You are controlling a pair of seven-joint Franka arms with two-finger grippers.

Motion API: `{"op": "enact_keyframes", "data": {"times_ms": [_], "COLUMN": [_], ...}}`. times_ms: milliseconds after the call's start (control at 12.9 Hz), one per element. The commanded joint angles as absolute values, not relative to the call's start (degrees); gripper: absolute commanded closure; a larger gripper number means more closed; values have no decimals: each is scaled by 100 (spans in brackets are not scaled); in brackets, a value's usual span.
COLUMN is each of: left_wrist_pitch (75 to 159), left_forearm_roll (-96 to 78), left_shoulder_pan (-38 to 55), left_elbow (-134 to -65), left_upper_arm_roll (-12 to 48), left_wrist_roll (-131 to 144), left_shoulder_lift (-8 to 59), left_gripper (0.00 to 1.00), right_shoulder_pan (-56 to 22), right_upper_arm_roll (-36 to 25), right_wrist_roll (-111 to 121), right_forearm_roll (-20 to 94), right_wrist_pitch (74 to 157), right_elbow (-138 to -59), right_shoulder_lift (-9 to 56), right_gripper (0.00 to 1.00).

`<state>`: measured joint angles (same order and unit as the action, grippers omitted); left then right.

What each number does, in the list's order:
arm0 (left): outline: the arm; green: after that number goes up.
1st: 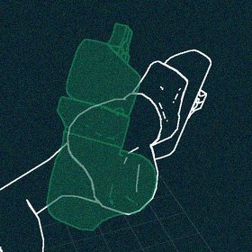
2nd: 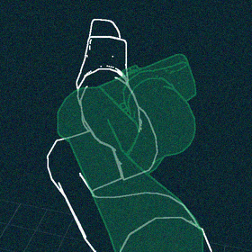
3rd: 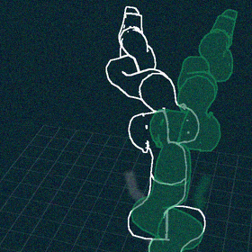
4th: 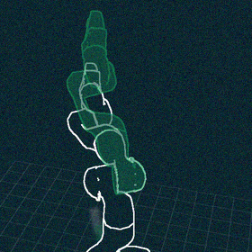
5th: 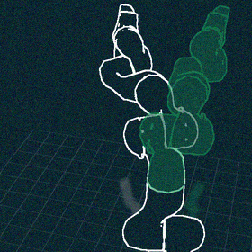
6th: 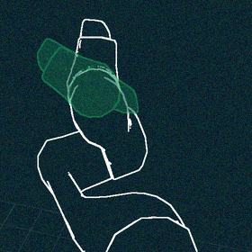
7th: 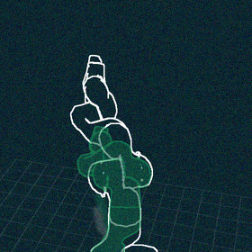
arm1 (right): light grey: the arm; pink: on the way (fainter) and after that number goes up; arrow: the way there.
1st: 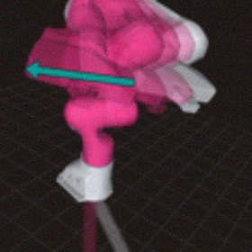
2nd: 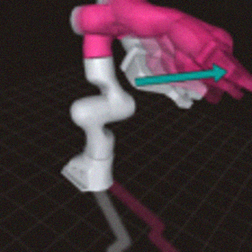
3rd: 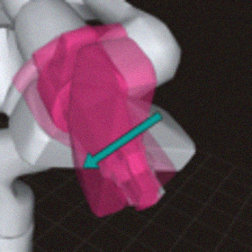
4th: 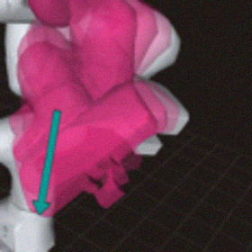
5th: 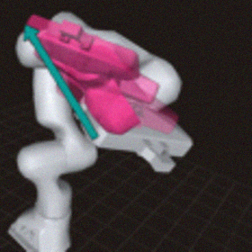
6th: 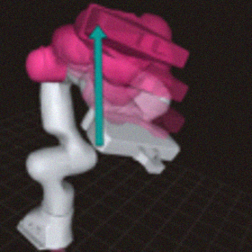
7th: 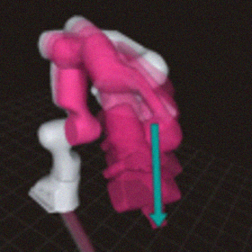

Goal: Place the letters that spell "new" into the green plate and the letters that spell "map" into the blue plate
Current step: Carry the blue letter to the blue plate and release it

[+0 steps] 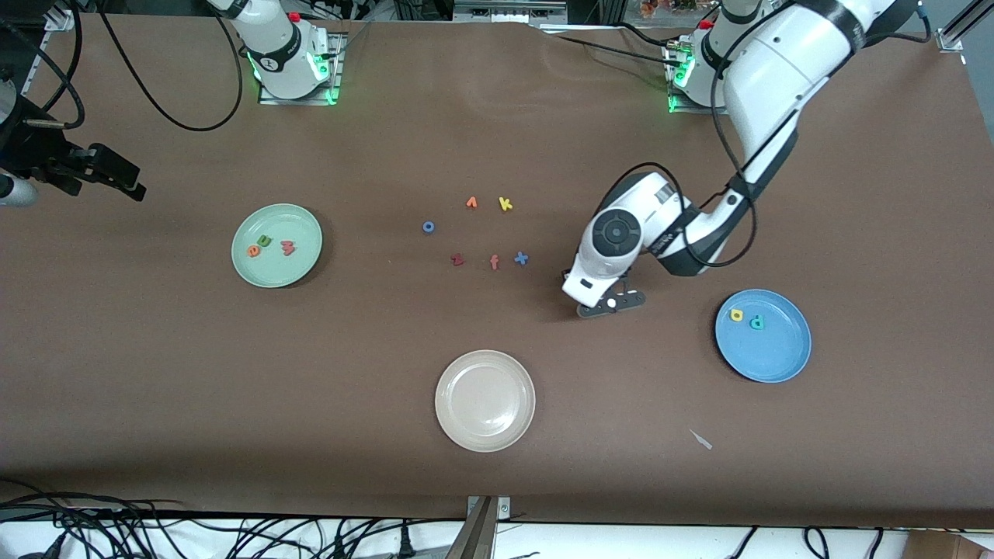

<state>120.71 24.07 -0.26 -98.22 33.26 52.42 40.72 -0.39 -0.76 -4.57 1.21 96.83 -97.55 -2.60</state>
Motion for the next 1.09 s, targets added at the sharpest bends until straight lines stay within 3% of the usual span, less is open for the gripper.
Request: {"op": "enact_keyframes", "data": {"times_ms": [0, 233, 776, 932, 1009], "left_wrist_pitch": [11489, 11224, 11276, 11408, 11408], "left_forearm_roll": [2241, 2206, 2583, 2977, 3049], "left_shoulder_pan": [-543, -1184, -2363, -2408, -2400], "left_elbow": [-9835, -9835, -9844, -9730, -9677], "left_upper_arm_roll": [3410, 3401, 3244, 3182, 3182], "left_wrist_roll": [3890, 2387, -429, -623, -807], "left_shoulder_lift": [3675, 3464, 3655, 3901, 3920], "left_gripper": [78, 78, 76, 64, 29], "right_shoulder_pan": [9, -18, -18, -9, -9], "right_upper_arm_roll": [-35, -53, -79, -193, -202], "right_wrist_roll": [-360, -343, -395, -396, -396], "right_forearm_roll": [70, 70, 79, 88, 88], "right_wrist_pitch": [9729, 9729, 9616, 9650, 9624], "right_elbow": [-9721, -9721, -9729, -9729, -9721], "right_shoulder_lift": [-246, -159, -194, -158, -167], "right_gripper": [0, 0, 0, 0, 0]}}
